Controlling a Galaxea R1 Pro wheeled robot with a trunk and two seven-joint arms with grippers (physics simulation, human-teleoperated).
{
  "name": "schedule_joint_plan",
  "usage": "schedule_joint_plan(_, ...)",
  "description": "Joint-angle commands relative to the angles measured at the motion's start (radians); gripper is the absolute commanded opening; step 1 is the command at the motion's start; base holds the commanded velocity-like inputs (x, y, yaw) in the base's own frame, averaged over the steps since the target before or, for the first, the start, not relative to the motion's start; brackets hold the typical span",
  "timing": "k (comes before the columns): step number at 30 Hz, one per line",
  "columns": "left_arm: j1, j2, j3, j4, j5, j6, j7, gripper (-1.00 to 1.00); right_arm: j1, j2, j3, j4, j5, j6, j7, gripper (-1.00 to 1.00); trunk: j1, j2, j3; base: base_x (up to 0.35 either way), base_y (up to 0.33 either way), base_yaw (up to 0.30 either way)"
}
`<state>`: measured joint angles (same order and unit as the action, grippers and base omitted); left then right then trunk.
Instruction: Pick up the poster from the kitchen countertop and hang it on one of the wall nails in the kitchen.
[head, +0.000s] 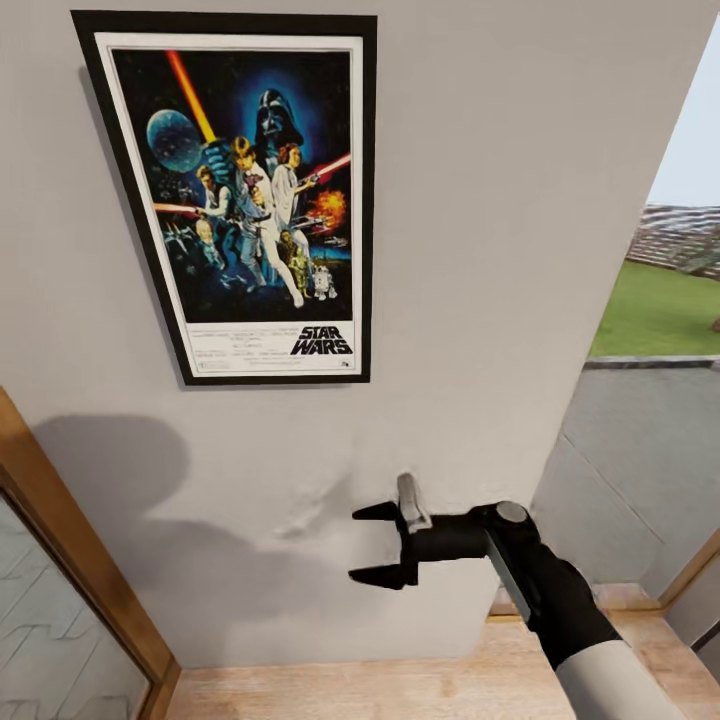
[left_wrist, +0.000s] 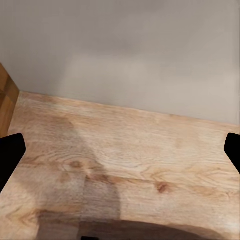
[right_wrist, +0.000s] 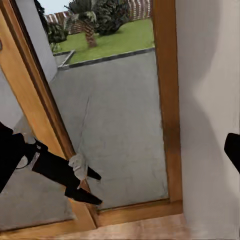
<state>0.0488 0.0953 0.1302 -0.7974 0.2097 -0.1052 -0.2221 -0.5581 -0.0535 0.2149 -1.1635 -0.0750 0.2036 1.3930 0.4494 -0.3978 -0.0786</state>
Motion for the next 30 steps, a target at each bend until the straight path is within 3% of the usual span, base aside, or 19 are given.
schedule_joint_plan(1,0.0,0.0,0.002,0.0,0.009,0.001,-0.008,1.0,0.027,-0.01,0.001,0.031,-0.007,-0.019,-0.004,1.0,0.001,-0.002,-0.002,0.0,0.0,0.0)
schedule_joint_plan(2,-0.001,0.0,0.002,0.0,0.01,0.001,-0.016,1.0,0.113,-0.061,-0.002,0.335,-0.011,-0.24,-0.025,1.0,0.001,-0.002,-0.002,-0.006,0.0,0.0)
schedule_joint_plan(5,-0.001,0.0,0.001,0.0,0.01,0.001,-0.018,1.0,0.131,-0.083,-0.028,0.605,-0.012,-0.389,-0.031,1.0,0.001,-0.002,-0.002,-0.152,0.0,0.0)
schedule_joint_plan(7,0.0,0.0,0.001,0.0,0.01,0.001,-0.018,1.0,0.134,-0.092,-0.039,0.67,-0.013,-0.423,-0.032,1.0,0.001,-0.002,-0.002,-0.257,0.0,0.0)
schedule_joint_plan(8,-0.001,0.0,0.0,0.0,0.01,0.001,-0.019,1.0,0.135,-0.098,-0.076,0.719,-0.012,-0.445,-0.035,1.0,0.001,-0.002,-0.002,-0.098,0.0,0.0)
schedule_joint_plan(10,-0.001,0.0,0.002,0.001,0.01,0.0,-0.019,1.0,0.136,-0.101,-0.098,0.736,-0.008,-0.454,-0.048,1.0,0.001,-0.002,-0.002,-0.237,0.0,0.0)
schedule_joint_plan(17,-0.001,0.0,0.002,0.0,0.01,0.001,-0.019,1.0,0.136,-0.101,-0.103,0.744,-0.008,-0.457,-0.15,1.0,0.001,-0.002,-0.002,-0.184,0.0,0.0)
schedule_joint_plan(21,0.0,0.0,0.002,0.0,0.01,0.001,-0.018,1.0,0.136,-0.106,-0.105,0.756,-0.01,-0.455,-0.265,1.0,0.001,-0.002,-0.002,-0.038,0.0,0.0)
schedule_joint_plan(22,-0.001,0.0,0.002,0.0,0.01,0.001,-0.017,1.0,0.136,-0.131,-0.106,0.796,-0.011,-0.443,-0.323,1.0,0.001,-0.002,-0.002,-0.008,0.0,0.0)
schedule_joint_plan(24,-0.001,0.0,0.002,0.0,0.01,0.001,-0.017,1.0,0.136,-0.144,-0.106,0.827,-0.012,-0.439,-0.334,1.0,0.001,-0.002,-0.002,-0.005,0.0,0.0)
schedule_joint_plan(26,0.0,0.0,0.002,0.001,0.01,0.001,-0.017,1.0,0.136,-0.173,-0.106,0.89,-0.022,-0.436,-0.347,1.0,0.001,-0.002,-0.002,-0.003,0.0,0.0)
schedule_joint_plan(27,-0.001,0.0,0.002,0.004,0.01,0.001,-0.016,1.0,0.136,-0.212,-0.106,1.001,-0.05,-0.435,-0.388,1.0,0.001,-0.002,-0.002,0.0,0.0,0.0)
schedule_joint_plan(28,0.0,0.0,0.002,0.007,0.01,0.001,-0.016,1.0,0.136,-0.22,-0.105,1.108,-0.058,-0.436,-0.565,1.0,0.001,-0.002,-0.002,0.0,0.0,0.0)
schedule_joint_plan(29,0.0,0.0,0.002,0.009,0.01,0.001,-0.016,1.0,0.136,-0.219,-0.104,1.13,-0.059,-0.436,-0.635,1.0,0.001,-0.002,-0.002,0.0,0.0,0.0)
schedule_joint_plan(30,-0.001,0.0,0.002,0.012,0.009,0.001,-0.015,1.0,0.136,-0.203,-0.104,1.186,-0.062,-0.435,-0.882,1.0,0.001,-0.002,-0.002,0.0,0.0,0.0)
